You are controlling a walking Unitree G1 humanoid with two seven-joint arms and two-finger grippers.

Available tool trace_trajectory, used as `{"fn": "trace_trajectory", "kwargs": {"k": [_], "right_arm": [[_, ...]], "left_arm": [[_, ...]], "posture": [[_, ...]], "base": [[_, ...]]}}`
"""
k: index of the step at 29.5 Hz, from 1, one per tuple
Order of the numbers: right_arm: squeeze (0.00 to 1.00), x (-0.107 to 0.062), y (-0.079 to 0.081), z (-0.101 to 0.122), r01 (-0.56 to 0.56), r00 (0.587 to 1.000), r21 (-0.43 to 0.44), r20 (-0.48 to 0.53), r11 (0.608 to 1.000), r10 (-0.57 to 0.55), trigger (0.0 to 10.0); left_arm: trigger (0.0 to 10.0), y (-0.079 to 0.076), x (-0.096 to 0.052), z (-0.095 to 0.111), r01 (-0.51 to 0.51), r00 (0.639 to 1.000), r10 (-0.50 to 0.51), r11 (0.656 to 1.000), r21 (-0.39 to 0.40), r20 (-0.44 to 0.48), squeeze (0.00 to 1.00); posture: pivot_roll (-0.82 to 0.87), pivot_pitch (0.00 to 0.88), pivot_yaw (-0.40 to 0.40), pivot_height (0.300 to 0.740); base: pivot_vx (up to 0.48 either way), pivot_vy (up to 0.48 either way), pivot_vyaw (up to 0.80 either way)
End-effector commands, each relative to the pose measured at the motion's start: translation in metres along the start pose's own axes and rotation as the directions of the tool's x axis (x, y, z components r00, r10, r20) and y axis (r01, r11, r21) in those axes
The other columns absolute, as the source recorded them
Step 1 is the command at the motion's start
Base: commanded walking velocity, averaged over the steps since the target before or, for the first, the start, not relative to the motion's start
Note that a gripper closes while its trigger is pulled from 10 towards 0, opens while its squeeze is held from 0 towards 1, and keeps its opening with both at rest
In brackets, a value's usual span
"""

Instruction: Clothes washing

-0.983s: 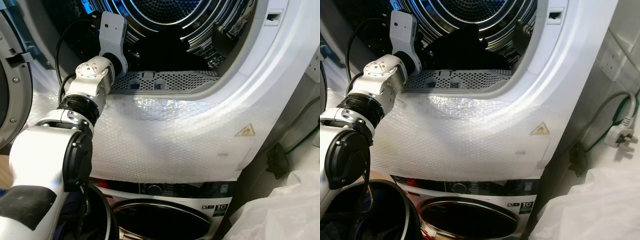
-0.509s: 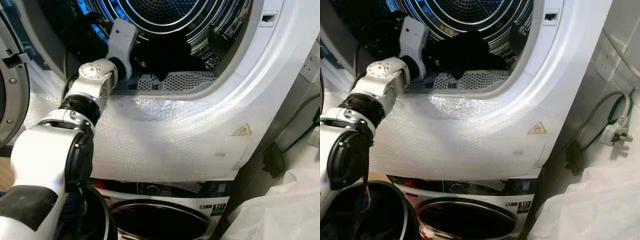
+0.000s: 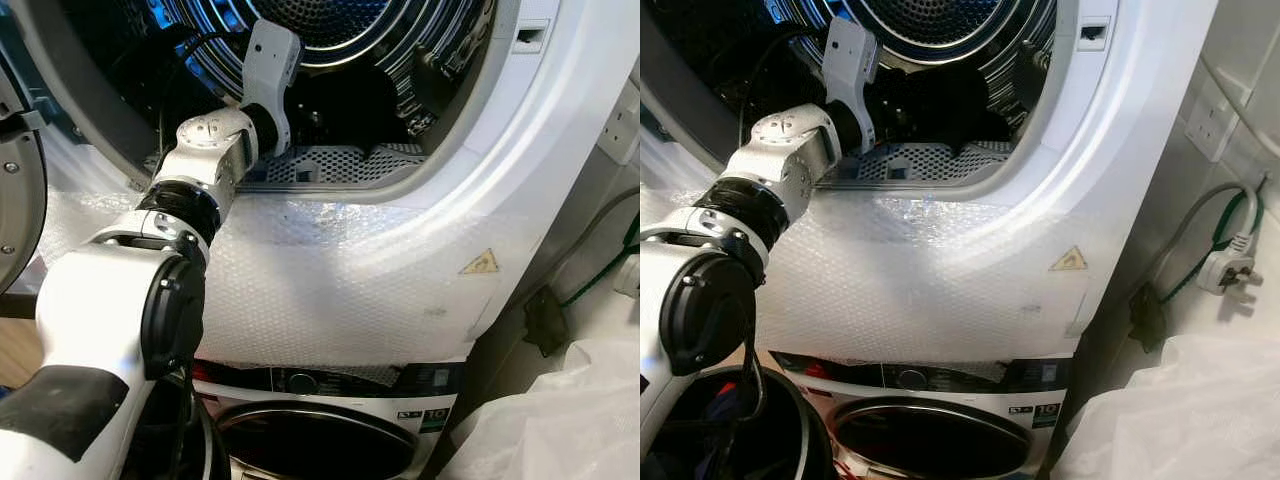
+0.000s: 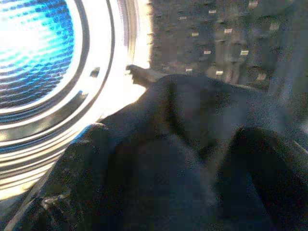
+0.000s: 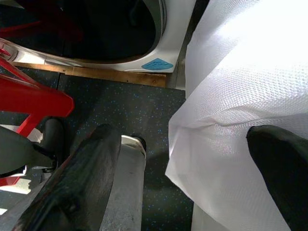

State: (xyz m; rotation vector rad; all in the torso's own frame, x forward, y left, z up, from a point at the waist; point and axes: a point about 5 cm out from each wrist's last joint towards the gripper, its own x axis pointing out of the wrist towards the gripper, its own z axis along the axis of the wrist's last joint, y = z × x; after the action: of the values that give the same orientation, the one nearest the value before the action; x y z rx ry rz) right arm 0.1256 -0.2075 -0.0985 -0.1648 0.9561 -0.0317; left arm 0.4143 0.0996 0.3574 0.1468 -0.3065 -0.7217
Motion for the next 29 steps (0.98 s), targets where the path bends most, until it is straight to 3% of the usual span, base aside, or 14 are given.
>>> {"fn": "trace_trajectory", "kwargs": {"k": [1, 5, 8, 12, 15, 17, 18, 20, 21, 25, 27, 29], "right_arm": [[0.00, 0.000, 0.005, -0.003, -0.011, 1.000, 0.015, -0.019, 1.000, 0.012, 10.0], [0.00, 0.003, 0.006, 0.004, -0.012, 1.000, 0.024, -0.011, 1.000, 0.012, 10.0], [0.00, 0.004, 0.010, 0.009, -0.015, 1.000, 0.035, -0.002, 0.999, 0.015, 10.0], [0.00, 0.006, 0.017, 0.016, -0.025, 1.000, 0.058, 0.010, 0.998, 0.025, 10.0], [0.00, 0.007, 0.025, 0.019, -0.042, 0.999, 0.067, 0.012, 0.997, 0.042, 10.0], [0.00, 0.008, 0.029, 0.021, -0.050, 0.999, 0.083, 0.020, 0.995, 0.049, 10.0], [0.00, 0.008, 0.032, 0.024, -0.062, 0.998, 0.089, 0.027, 0.994, 0.060, 10.0], [0.00, 0.009, 0.036, 0.026, -0.075, 0.997, 0.086, 0.031, 0.993, 0.073, 10.0], [0.00, 0.009, 0.039, 0.028, -0.086, 0.996, 0.079, 0.034, 0.993, 0.084, 10.0], [0.00, 0.011, 0.045, 0.036, -0.104, 0.994, 0.076, 0.048, 0.992, 0.100, 10.0], [0.00, 0.012, 0.047, 0.041, -0.114, 0.992, 0.073, 0.063, 0.991, 0.109, 10.0], [0.00, 0.013, 0.049, 0.049, -0.121, 0.990, 0.071, 0.078, 0.990, 0.115, 10.0]], "left_arm": [[10.0, 0.000, -0.001, 0.016, 0.082, 0.996, -0.084, 0.994, 0.068, 0.025, 0.00], [10.0, 0.004, -0.007, 0.029, 0.134, 0.988, -0.147, 0.970, 0.203, 0.050, 0.00], [10.0, 0.011, -0.015, 0.034, 0.124, 0.986, -0.147, 0.963, 0.239, 0.081, 0.00], [10.0, 0.018, -0.031, 0.041, 0.206, 0.959, -0.253, 0.930, 0.304, 0.126, 0.00], [10.0, 0.016, -0.044, 0.042, 0.346, 0.906, -0.407, 0.870, 0.351, 0.114, 0.00], [10.0, 0.013, -0.050, 0.045, 0.428, 0.863, -0.489, 0.840, 0.334, 0.127, 0.00], [10.0, 0.006, -0.056, 0.048, 0.527, 0.801, -0.586, 0.788, 0.317, 0.126, 0.00], [10.0, -0.002, -0.062, 0.049, 0.595, 0.752, -0.651, 0.737, 0.322, 0.100, 0.00], [10.0, -0.010, -0.067, 0.051, 0.646, 0.710, -0.701, 0.689, 0.330, 0.074, 0.00], [10.0, -0.025, -0.078, 0.060, 0.676, 0.671, -0.739, 0.642, 0.361, 0.059, 0.00], [10.0, -0.026, -0.083, 0.064, 0.670, 0.671, -0.739, 0.637, 0.381, 0.054, 0.00], [10.0, -0.028, -0.097, 0.071, 0.689, 0.660, -0.736, 0.672, 0.271, 0.149, 0.00]], "posture": [[-0.17, 0.000, 0.065, 0.740], [-0.15, 0.000, 0.067, 0.740], [-0.15, 0.000, 0.082, 0.740], [-0.13, 0.000, 0.096, 0.740], [-0.11, 0.000, 0.109, 0.740], [-0.08, 0.000, 0.108, 0.740], [-0.05, 0.000, 0.109, 0.740], [-0.03, 0.000, 0.106, 0.740], [-0.02, 0.000, 0.104, 0.740], [0.01, 0.000, 0.096, 0.740], [0.04, 0.000, 0.094, 0.740], [0.05, 0.000, 0.100, 0.740]], "base": [[0.000, 0.000, 0.00], [0.000, 0.000, 0.00], [0.000, 0.000, 0.00], [0.000, 0.000, 0.00], [0.000, 0.000, 0.00], [0.000, 0.000, 0.00], [0.000, 0.000, 0.00], [0.000, 0.000, 0.00], [0.000, 0.000, 0.00], [0.000, 0.000, 0.00], [0.000, 0.000, 0.00], [0.000, 0.000, 0.00]]}}
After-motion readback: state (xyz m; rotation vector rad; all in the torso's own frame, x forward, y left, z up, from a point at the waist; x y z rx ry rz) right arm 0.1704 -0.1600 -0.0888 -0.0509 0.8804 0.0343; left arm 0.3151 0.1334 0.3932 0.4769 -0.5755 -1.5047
